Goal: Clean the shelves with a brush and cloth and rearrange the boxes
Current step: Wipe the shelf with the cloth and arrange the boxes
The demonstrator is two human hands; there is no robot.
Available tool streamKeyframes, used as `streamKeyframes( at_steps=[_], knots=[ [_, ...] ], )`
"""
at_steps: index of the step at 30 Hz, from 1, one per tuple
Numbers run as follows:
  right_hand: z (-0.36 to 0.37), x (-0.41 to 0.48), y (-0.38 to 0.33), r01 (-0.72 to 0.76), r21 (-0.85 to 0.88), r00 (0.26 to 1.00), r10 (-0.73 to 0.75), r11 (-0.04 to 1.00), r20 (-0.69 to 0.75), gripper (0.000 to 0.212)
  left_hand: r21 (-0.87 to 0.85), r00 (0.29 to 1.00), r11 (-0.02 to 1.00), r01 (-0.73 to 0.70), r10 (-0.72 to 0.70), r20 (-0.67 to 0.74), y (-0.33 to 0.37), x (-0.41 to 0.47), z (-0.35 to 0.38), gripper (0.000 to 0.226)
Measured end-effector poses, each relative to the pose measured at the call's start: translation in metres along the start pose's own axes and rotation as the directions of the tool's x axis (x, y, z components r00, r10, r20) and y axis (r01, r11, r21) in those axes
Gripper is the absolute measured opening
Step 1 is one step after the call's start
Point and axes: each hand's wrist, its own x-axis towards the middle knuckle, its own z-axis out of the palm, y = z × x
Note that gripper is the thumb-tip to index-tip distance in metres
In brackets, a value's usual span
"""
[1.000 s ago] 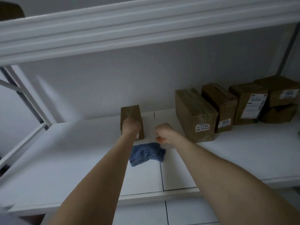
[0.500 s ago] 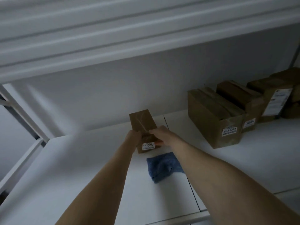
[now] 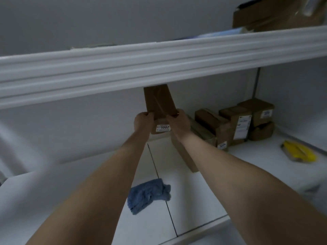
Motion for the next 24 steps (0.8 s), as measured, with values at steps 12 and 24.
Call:
streamKeyframes(
  at_steps=[12,24],
  knots=[
    [-0.111,0.020,0.016,-0.158,-0.169,0.981,0.135,0.973,-0.139,0.047,-0.113,0.939,0.994,-0.009,0.047,0.341,0.028,-0.048,0.104,0.013],
    [-0.110,0.013,0.020,-0.333,-0.284,0.928,0.259,0.899,-0.268,0.059,0.077,0.890,0.989,-0.126,0.078,0.450,0.031,-0.066,0.100,0.026]
  ],
)
